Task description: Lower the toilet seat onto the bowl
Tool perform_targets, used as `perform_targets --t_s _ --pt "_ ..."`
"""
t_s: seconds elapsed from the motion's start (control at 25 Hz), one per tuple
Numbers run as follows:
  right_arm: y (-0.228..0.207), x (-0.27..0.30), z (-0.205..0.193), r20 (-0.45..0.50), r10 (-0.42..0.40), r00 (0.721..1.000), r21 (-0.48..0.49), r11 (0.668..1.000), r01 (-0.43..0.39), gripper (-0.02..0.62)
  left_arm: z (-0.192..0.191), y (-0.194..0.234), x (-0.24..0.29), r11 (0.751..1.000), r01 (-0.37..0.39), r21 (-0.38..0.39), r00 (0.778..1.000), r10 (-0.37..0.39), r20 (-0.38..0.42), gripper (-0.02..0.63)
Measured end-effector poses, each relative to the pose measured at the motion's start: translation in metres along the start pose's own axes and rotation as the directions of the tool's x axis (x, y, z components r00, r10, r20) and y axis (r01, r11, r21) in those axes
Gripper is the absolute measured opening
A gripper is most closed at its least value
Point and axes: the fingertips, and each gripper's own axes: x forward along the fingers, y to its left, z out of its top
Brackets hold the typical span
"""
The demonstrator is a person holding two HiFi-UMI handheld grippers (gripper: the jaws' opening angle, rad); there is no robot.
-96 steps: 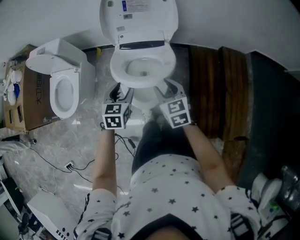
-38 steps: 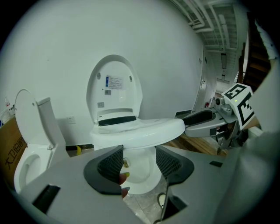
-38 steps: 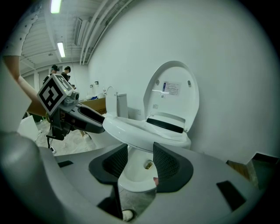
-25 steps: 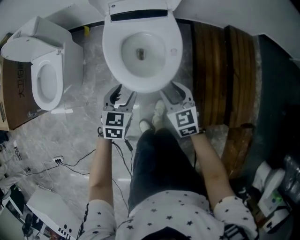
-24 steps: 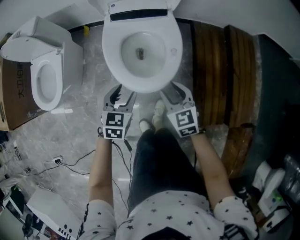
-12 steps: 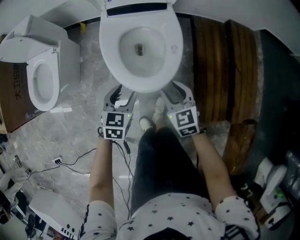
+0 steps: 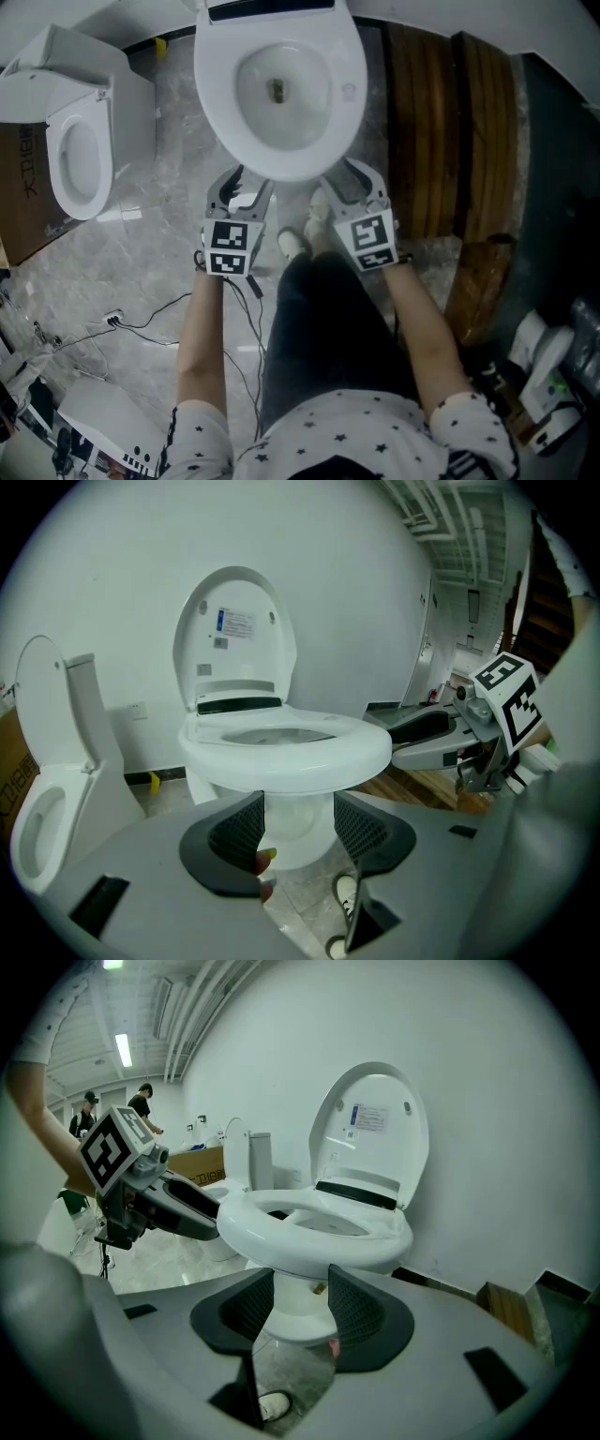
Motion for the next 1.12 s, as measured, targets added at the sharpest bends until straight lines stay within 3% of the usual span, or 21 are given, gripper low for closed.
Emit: perform_targets --t_s 0.44,1.12 --pt "0.004 0.012 -0.017 -0.025 0.004 1.0 0.002 1.0 -0.004 0.176 -0.02 -0.002 0.013 0.998 0.039 -0.052 0.999 -0.041 -0.029 0.215" --pt "0.008 0.027 -0.044 -0.056 0.024 0.998 0.01 1.0 -0.023 0.176 -0.047 -0.002 0.031 0.999 0.024 -0.023 0.997 -0.026 -0.077 0.212"
